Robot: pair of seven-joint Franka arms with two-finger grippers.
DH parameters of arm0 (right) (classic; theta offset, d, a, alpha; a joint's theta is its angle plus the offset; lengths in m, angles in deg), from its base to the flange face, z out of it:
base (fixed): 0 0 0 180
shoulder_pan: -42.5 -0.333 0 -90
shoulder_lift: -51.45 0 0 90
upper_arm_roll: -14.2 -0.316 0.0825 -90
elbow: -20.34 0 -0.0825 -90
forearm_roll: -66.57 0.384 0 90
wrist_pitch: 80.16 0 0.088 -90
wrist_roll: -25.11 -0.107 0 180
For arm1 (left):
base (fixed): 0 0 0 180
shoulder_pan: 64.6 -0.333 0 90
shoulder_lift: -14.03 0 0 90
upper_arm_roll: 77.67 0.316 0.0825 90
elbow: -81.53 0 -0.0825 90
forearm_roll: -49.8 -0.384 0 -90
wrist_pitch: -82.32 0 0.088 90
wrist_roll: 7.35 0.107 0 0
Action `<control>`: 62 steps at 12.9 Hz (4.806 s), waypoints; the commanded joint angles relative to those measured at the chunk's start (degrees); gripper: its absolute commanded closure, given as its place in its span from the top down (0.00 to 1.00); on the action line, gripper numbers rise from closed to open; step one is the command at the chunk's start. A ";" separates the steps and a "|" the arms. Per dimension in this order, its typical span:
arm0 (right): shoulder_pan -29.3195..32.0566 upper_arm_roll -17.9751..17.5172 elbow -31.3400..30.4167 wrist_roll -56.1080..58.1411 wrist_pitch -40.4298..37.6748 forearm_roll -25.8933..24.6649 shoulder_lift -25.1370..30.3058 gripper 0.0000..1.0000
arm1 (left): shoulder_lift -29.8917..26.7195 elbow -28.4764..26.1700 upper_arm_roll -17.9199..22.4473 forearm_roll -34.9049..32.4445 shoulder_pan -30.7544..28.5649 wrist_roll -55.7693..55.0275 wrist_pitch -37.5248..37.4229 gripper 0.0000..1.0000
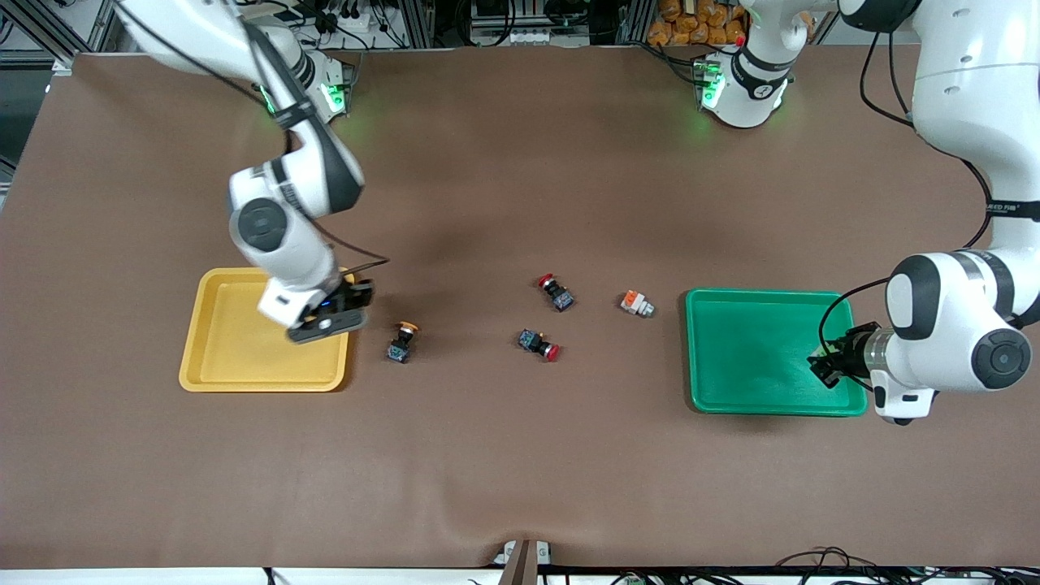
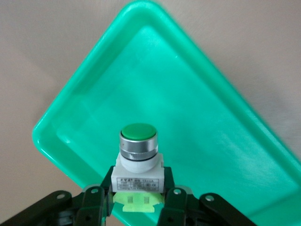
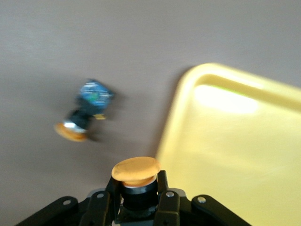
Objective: Place green and yellow buttons in trays
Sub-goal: 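Lower the right gripper over the yellow tray while the left gripper lowers too, then open both grippers to release the buttons into the yellow and green trays, then raise both grippers and move them to the remaining orange and green buttons, then grasp the second orange and green buttons with the right and left grippers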
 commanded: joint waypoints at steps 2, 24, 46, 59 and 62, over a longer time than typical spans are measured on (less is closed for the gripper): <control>10.47 -1.10 0.22 15.69 -0.44 -0.73 0.06 0.00 | 1.46 -0.74 -0.65 -0.73 0.15 -0.99 -0.21 0.92; 19.02 -1.01 -0.57 33.14 10.37 -0.91 -10.57 0.19 | -12.16 -4.24 -7.85 -1.61 6.02 -5.64 -6.10 1.00; 2.96 -1.54 7.95 2.86 -9.06 4.18 -5.56 1.00 | 2.24 -11.29 -9.79 0.42 20.44 -30.96 11.83 1.00; -8.04 -1.45 10.76 -26.09 4.57 7.27 -14.79 1.00 | 1.29 -9.36 -9.18 -0.02 20.27 -31.66 11.04 0.00; -8.23 -1.45 13.22 -26.98 4.92 7.18 -17.33 1.00 | -1.00 -5.60 -6.64 -1.16 19.74 -31.58 9.73 0.00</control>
